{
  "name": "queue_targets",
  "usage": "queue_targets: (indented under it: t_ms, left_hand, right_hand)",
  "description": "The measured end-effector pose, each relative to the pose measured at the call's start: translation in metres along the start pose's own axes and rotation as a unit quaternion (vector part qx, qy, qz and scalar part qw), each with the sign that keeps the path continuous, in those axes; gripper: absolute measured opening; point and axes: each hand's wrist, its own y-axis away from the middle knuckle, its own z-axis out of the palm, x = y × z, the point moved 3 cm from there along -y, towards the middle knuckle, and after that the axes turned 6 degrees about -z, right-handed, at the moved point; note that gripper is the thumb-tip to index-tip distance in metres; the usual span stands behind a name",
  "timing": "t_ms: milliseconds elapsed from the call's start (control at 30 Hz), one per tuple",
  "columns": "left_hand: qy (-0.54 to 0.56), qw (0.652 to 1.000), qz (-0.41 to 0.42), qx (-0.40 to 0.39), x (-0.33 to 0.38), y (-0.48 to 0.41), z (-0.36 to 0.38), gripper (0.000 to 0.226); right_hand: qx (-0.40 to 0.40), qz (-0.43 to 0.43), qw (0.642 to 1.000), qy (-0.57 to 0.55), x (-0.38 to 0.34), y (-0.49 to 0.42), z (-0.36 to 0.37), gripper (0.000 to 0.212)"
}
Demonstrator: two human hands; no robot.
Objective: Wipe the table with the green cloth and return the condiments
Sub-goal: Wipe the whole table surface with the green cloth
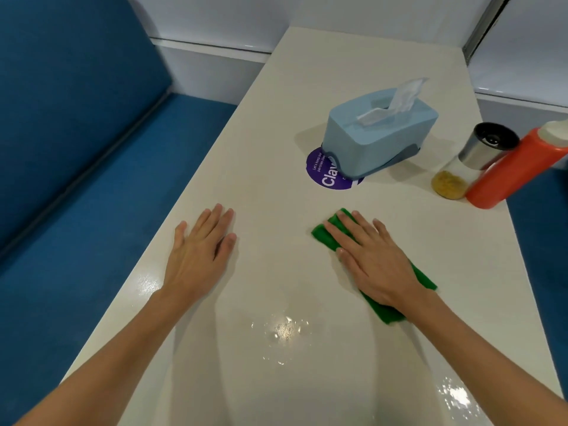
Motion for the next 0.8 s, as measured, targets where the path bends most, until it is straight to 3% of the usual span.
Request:
queue_targets:
  t_ms: [133,300,467,567,667,800]
  left_hand:
    - [-0.014,1.0,-0.006,0.012,0.005,0.0,0.001,0.06]
    - [-0.004,1.0,-0.003,0.017,0.005,-0.003,0.001,0.06]
    - [0.003,1.0,0.003,0.014,0.001,-0.001,-0.001,0.057]
    - [0.005,1.0,0.003,0.012,0.002,-0.001,-0.001,0.056]
    - [0.001,1.0,-0.008,0.02,0.004,0.0,0.001,0.055]
    - [0.006,1.0,-0.014,0.026,0.004,0.0,0.002,0.053]
  right_hand:
    - [0.022,0.043,0.999,0.01,0.014,-0.054,-0.005,0.062]
    - [0.046,0.057,0.997,0.012,-0.02,-0.127,0.006,0.051]
    - [0.031,-0.057,0.998,-0.001,-0.05,-0.102,0.013,0.055]
    - [0.008,-0.114,0.993,-0.003,-0.033,-0.061,0.008,0.053]
    - [-0.008,-0.097,0.995,-0.003,-0.004,-0.057,-0.001,0.055]
    - [0.007,-0.062,0.998,0.011,0.013,-0.119,-0.004,0.055]
